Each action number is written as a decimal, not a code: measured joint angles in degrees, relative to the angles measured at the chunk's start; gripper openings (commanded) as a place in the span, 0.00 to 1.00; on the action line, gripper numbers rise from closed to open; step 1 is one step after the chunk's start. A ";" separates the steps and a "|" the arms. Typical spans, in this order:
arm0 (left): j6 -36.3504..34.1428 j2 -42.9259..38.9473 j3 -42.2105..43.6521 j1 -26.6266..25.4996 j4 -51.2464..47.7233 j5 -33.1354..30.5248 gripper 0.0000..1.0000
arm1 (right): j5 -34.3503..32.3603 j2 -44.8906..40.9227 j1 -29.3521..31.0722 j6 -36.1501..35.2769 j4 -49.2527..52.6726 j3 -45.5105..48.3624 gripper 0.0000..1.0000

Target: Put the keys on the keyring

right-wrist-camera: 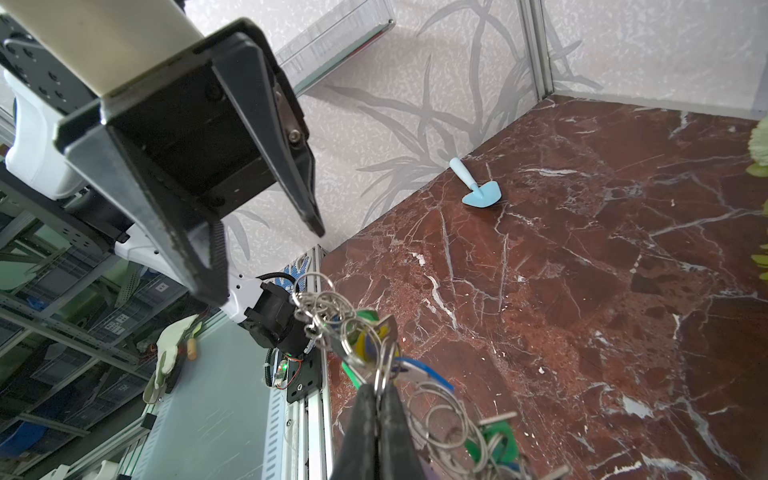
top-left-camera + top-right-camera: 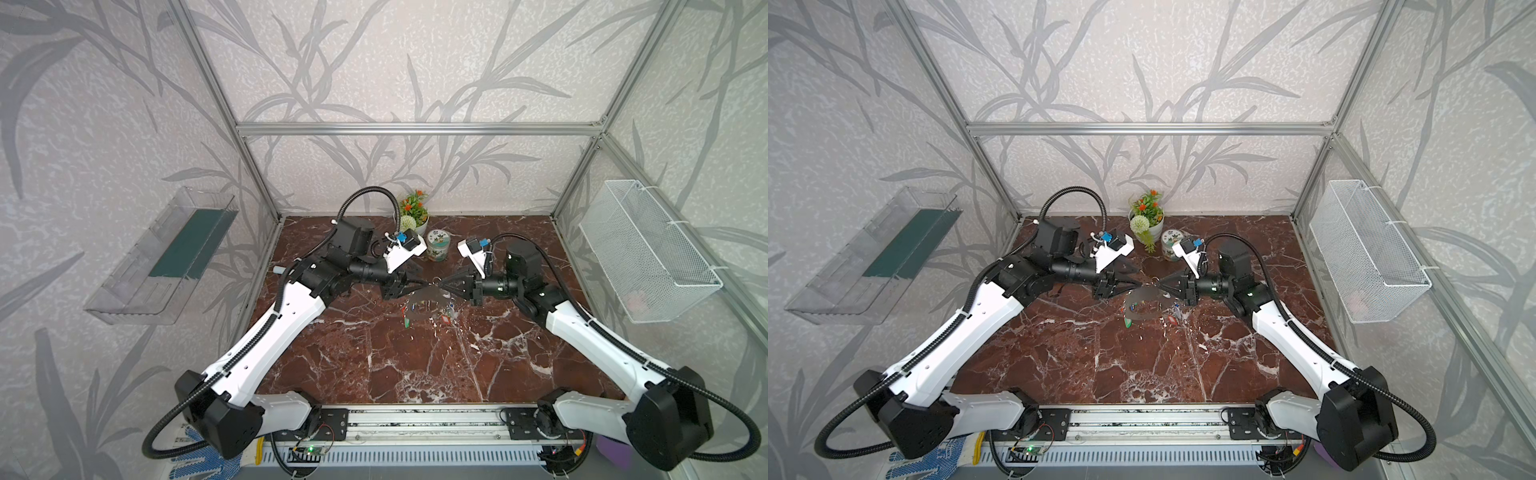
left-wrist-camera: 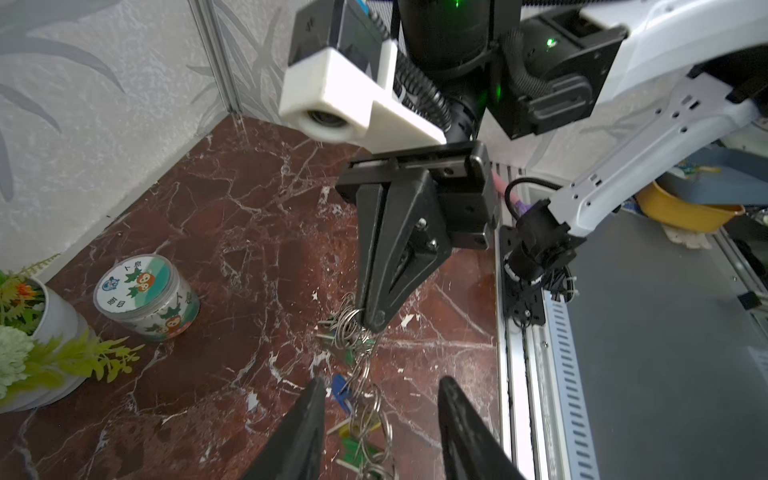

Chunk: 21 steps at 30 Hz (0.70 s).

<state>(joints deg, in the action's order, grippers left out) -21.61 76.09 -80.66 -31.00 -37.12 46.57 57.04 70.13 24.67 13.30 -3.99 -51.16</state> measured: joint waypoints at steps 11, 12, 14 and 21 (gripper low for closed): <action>-7.28 8.00 -7.58 1.70 -6.45 0.02 0.34 | 0.55 0.00 1.14 -1.95 2.40 -0.17 0.00; -7.39 8.00 -7.58 1.97 -6.43 0.07 0.34 | 0.59 0.00 1.20 -2.03 2.58 -0.22 0.00; -7.69 8.00 -7.58 2.38 -6.45 0.13 0.34 | 0.68 0.00 1.22 -2.23 2.64 -0.22 0.00; -9.18 8.26 -7.56 2.56 -6.62 3.19 0.33 | 1.16 -0.02 1.22 -2.34 2.62 -0.22 0.00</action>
<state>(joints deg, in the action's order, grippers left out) -30.79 84.36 -88.23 -28.45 -43.75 49.76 58.19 70.11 25.89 10.96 -1.37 -51.37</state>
